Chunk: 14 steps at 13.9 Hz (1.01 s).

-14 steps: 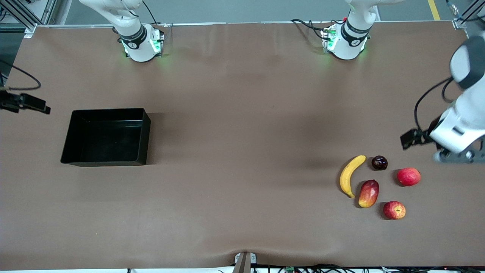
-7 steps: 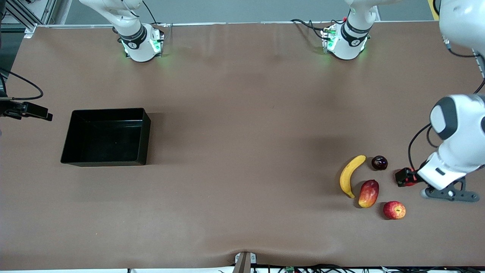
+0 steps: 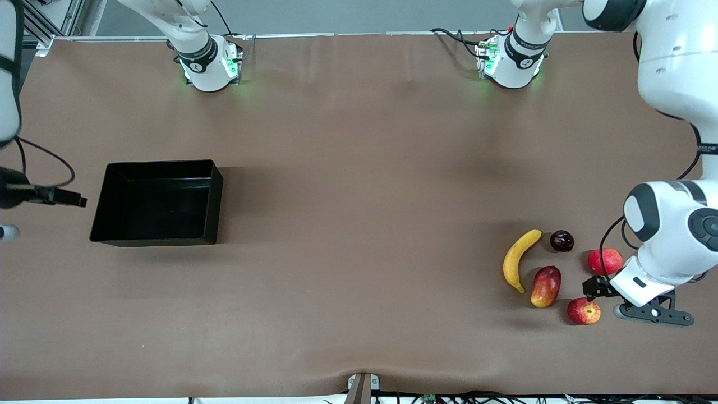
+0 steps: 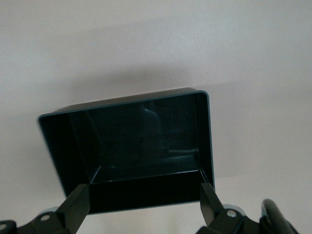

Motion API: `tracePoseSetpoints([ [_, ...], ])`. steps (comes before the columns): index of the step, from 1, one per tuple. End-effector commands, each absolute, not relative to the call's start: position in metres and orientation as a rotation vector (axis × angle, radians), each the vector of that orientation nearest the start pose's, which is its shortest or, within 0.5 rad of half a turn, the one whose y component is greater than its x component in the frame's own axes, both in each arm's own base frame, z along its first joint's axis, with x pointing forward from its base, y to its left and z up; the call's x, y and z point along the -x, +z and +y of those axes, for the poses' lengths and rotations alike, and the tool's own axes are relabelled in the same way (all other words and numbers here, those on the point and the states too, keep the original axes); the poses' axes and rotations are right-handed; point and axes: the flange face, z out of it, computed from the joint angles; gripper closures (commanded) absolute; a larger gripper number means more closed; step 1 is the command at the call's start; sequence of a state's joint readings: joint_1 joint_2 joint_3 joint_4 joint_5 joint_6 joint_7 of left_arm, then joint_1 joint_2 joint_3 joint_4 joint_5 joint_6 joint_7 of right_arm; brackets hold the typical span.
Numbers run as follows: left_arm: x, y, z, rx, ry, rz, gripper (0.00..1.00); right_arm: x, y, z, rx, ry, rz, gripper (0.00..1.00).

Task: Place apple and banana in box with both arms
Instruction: 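Grip the black box rim with the right gripper while the left gripper descends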

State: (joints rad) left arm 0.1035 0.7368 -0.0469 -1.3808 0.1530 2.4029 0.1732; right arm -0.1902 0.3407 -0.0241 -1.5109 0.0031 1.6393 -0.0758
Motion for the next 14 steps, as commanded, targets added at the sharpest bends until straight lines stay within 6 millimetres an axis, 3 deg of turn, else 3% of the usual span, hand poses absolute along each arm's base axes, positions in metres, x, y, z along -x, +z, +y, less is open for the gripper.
tracePoseSetpoints([
  [1, -0.768, 0.285, 0.058, 2.938, -0.451, 0.368, 0.00, -0.620, 0.414, -0.160, 3.054, 0.419, 0.269, 0.00],
  [3, -0.770, 0.272, 0.057, 2.941, -0.442, 0.383, 0.00, -0.617, 0.396, -0.181, 3.066, 0.355, 0.276, 0.00],
  [6, -0.773, 0.260, 0.056, 2.943, -0.453, 0.384, 0.00, -0.601, 0.350, -0.213, 3.075, 0.270, 0.086, 0.00],
  [11, -0.770, 0.250, 0.053, 2.962, -0.427, 0.384, 0.00, -0.575, 0.295, -0.229, 3.069, 0.269, 0.125, 0.00],
  [12, -0.770, 0.246, 0.053, 2.963, -0.416, 0.392, 0.00, -0.569, 0.285, -0.231, 3.065, 0.272, 0.136, 0.08],
  [14, -0.769, 0.239, 0.054, 2.958, -0.401, 0.431, 0.00, -0.563, 0.274, -0.232, 3.059, 0.289, 0.143, 0.34],
])
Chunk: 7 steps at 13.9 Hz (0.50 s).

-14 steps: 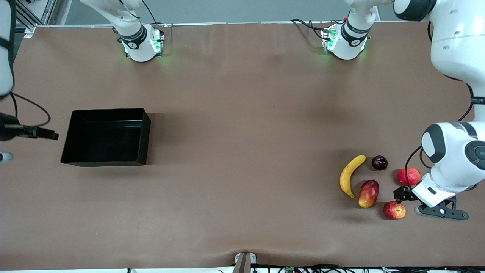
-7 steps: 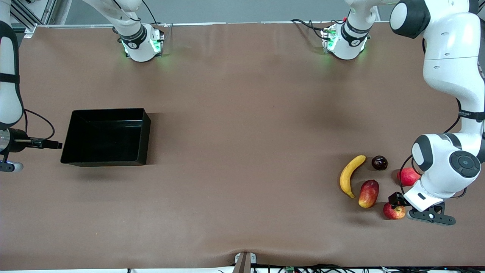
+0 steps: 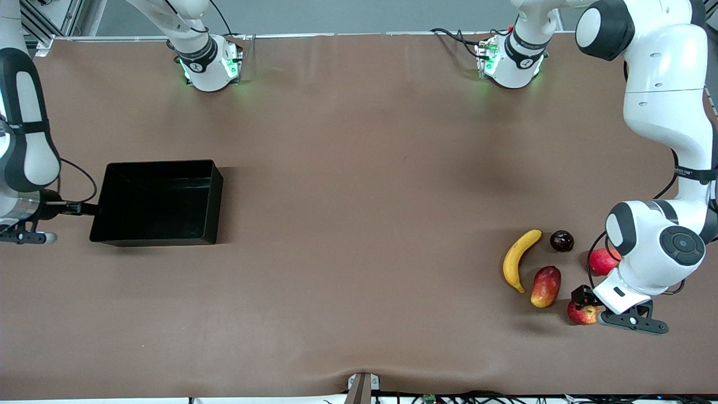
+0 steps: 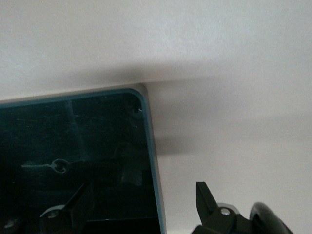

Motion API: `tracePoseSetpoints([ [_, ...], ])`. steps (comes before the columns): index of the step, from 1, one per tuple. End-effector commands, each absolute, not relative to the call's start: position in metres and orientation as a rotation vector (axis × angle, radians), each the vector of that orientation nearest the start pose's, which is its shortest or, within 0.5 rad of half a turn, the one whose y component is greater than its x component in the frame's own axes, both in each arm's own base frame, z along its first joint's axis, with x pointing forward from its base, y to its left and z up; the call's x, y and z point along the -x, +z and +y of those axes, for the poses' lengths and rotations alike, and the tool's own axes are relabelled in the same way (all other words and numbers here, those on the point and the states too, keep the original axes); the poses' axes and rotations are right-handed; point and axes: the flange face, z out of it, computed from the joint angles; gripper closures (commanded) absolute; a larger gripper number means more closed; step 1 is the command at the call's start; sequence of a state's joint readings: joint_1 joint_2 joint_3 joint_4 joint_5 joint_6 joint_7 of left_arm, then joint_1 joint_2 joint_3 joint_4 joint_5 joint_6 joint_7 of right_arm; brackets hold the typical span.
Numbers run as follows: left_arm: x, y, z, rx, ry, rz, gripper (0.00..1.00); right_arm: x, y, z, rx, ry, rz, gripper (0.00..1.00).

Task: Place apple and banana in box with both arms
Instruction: 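Grip the black box rim with the right gripper while the left gripper descends, then slide the box toward the fruit with the right gripper while the left grasps apple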

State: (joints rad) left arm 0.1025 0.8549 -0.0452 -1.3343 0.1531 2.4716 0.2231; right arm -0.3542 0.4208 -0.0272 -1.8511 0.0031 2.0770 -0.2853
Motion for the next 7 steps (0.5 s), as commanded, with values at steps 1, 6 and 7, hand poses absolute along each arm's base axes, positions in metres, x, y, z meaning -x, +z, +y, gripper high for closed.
tracePoseSetpoints([
  [1, -0.769, 0.238, 0.054, 2.953, -0.397, 0.455, 0.04, -0.560, 0.265, -0.233, 3.051, 0.310, 0.147, 0.55],
  [6, -0.767, 0.228, 0.052, 2.949, -0.374, 0.562, 0.08, -0.556, 0.260, -0.234, 3.031, 0.329, 0.083, 1.00],
  [7, -0.767, 0.227, 0.053, 2.949, -0.372, 0.580, 0.08, -0.556, 0.262, -0.235, 3.030, 0.326, 0.082, 1.00],
])
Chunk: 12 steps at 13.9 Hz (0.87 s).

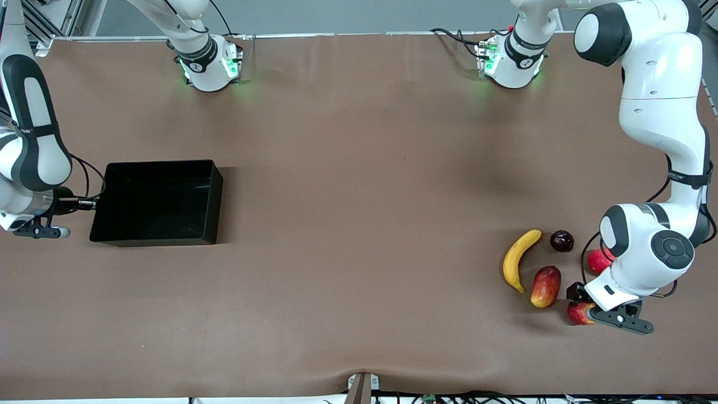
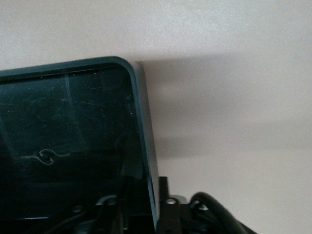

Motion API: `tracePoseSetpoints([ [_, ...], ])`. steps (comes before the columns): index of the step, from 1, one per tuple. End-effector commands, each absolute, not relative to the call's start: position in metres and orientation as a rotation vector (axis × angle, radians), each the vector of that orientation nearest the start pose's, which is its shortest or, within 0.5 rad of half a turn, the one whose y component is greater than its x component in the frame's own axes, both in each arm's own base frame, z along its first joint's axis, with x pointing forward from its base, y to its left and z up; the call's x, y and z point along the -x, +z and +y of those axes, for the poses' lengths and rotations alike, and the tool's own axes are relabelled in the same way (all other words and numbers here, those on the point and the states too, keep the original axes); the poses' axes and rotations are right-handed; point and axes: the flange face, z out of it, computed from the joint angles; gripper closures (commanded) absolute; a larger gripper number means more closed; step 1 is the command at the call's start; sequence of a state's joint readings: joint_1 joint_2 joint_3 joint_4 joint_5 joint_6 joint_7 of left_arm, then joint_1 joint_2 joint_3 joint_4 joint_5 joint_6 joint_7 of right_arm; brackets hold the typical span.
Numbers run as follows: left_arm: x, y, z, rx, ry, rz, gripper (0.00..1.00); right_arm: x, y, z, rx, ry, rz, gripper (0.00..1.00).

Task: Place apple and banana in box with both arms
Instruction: 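Slide the box toward the fruit with the right gripper while the left grasps apple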

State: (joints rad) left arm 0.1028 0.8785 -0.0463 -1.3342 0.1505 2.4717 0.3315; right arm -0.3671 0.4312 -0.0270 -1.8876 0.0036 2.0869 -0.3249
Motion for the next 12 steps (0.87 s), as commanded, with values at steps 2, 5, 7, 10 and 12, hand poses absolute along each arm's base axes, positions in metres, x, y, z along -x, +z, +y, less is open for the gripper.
tracePoseSetpoints([
  [2, -0.766, 0.222, 0.058, 2.959, -0.367, 0.588, 0.07, -0.557, 0.265, -0.234, 3.022, 0.339, 0.082, 1.00],
  [5, -0.764, 0.214, 0.062, 2.956, -0.349, 0.613, 0.07, -0.563, 0.282, -0.226, 2.980, 0.366, 0.090, 1.00],
  [7, -0.765, 0.214, 0.062, 2.957, -0.352, 0.612, 0.07, -0.571, 0.305, -0.215, 2.884, 0.422, 0.103, 1.00],
  [10, -0.764, 0.208, 0.062, 2.982, -0.349, 0.590, 0.18, -0.582, 0.337, -0.175, 2.881, 0.441, 0.019, 1.00],
  [12, -0.764, 0.206, 0.062, 2.983, -0.347, 0.588, 0.32, -0.584, 0.349, -0.137, 2.849, 0.491, -0.053, 1.00],
])
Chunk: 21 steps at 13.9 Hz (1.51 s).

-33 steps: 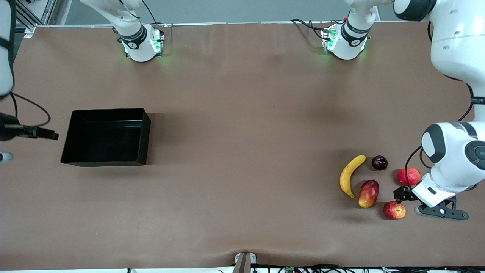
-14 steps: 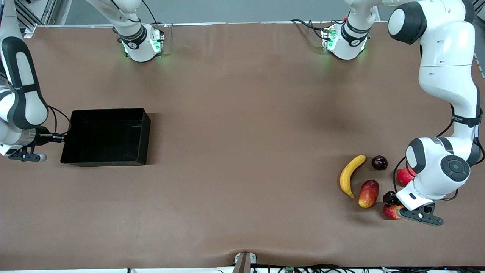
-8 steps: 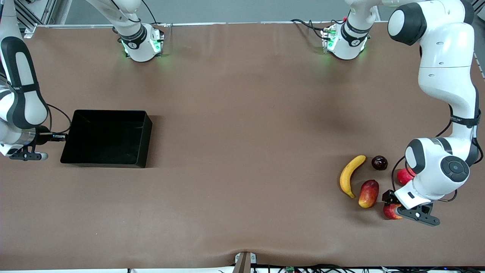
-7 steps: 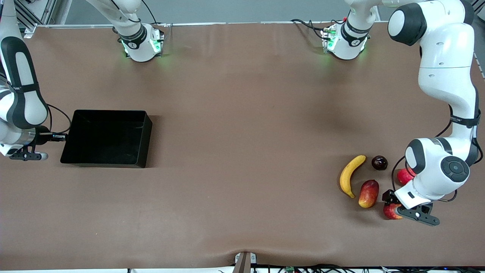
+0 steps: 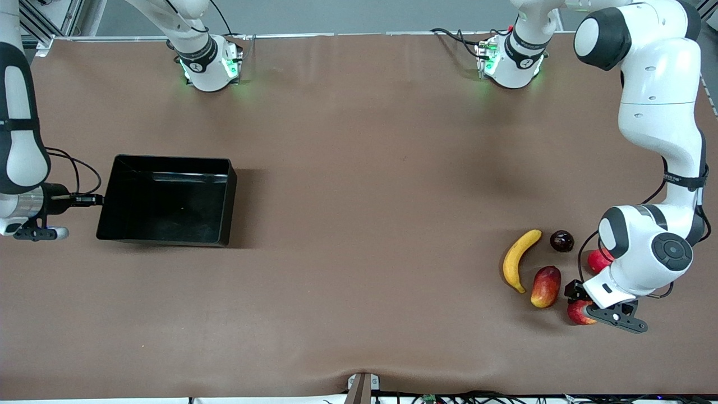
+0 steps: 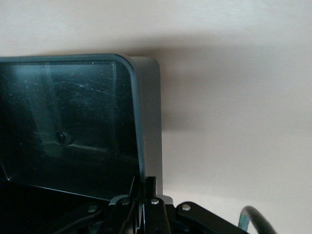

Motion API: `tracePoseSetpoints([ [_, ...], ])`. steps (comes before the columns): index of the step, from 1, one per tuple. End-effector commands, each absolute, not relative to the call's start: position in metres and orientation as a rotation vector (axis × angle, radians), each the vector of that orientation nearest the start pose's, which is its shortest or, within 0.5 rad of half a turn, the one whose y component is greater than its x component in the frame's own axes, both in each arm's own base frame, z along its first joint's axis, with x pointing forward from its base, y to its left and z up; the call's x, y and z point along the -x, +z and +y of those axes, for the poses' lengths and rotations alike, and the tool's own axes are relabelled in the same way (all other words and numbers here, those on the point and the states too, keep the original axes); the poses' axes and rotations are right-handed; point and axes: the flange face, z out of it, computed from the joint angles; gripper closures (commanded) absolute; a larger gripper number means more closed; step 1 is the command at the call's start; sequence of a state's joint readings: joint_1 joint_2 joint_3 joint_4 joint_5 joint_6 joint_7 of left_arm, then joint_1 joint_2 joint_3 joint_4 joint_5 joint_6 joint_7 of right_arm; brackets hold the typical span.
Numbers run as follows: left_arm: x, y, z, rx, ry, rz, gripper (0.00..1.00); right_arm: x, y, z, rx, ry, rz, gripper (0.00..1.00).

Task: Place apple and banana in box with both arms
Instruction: 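Slide the box toward the fruit with the right gripper while the left grasps apple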

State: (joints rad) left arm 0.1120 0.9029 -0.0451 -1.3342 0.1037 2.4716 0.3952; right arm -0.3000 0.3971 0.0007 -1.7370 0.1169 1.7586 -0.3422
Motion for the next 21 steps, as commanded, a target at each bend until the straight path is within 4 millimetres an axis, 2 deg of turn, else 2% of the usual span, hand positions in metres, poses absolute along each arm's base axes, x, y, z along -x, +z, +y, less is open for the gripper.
tracePoseSetpoints([
  [1, -0.764, 0.206, 0.062, 2.983, -0.347, 0.588, 0.33, -0.584, 0.353, -0.114, 2.815, 0.506, -0.075, 1.00],
  [3, -0.764, 0.207, 0.062, 2.982, -0.352, 0.588, 0.46, -0.586, 0.362, -0.071, 2.779, 0.535, -0.113, 1.00],
  [4, -0.765, 0.208, 0.062, 2.982, -0.354, 0.585, 0.53, -0.587, 0.364, -0.043, 2.786, 0.558, -0.120, 1.00],
  [5, -0.765, 0.209, 0.061, 2.981, -0.356, 0.585, 0.60, -0.586, 0.367, -0.013, 2.796, 0.603, -0.098, 1.00],
  [7, -0.765, 0.213, 0.061, 2.980, -0.363, 0.580, 0.74, -0.584, 0.378, 0.062, 2.829, 0.632, -0.007, 1.00],
  [8, -0.766, 0.216, 0.061, 2.980, -0.370, 0.573, 0.85, -0.583, 0.379, 0.093, 2.840, 0.637, 0.034, 1.00],
  [9, -0.767, 0.219, 0.057, 2.982, -0.374, 0.575, 1.00, -0.581, 0.377, 0.118, 2.822, 0.628, 0.054, 1.00],
  [11, -0.768, 0.227, 0.054, 2.977, -0.385, 0.581, 1.00, -0.578, 0.374, 0.168, 2.791, 0.587, 0.023, 1.00],
  [14, -0.768, 0.251, 0.049, 2.980, -0.380, 0.585, 1.00, -0.571, 0.357, 0.241, 2.809, 0.515, 0.076, 1.00],
  [16, -0.768, 0.273, 0.048, 2.977, -0.381, 0.583, 1.00, -0.567, 0.334, 0.275, 2.823, 0.474, 0.039, 1.00],
  [21, -0.763, 0.335, 0.015, 2.994, -0.397, 0.607, 1.00, -0.552, 0.283, 0.348, 2.809, 0.376, 0.103, 1.00],
])
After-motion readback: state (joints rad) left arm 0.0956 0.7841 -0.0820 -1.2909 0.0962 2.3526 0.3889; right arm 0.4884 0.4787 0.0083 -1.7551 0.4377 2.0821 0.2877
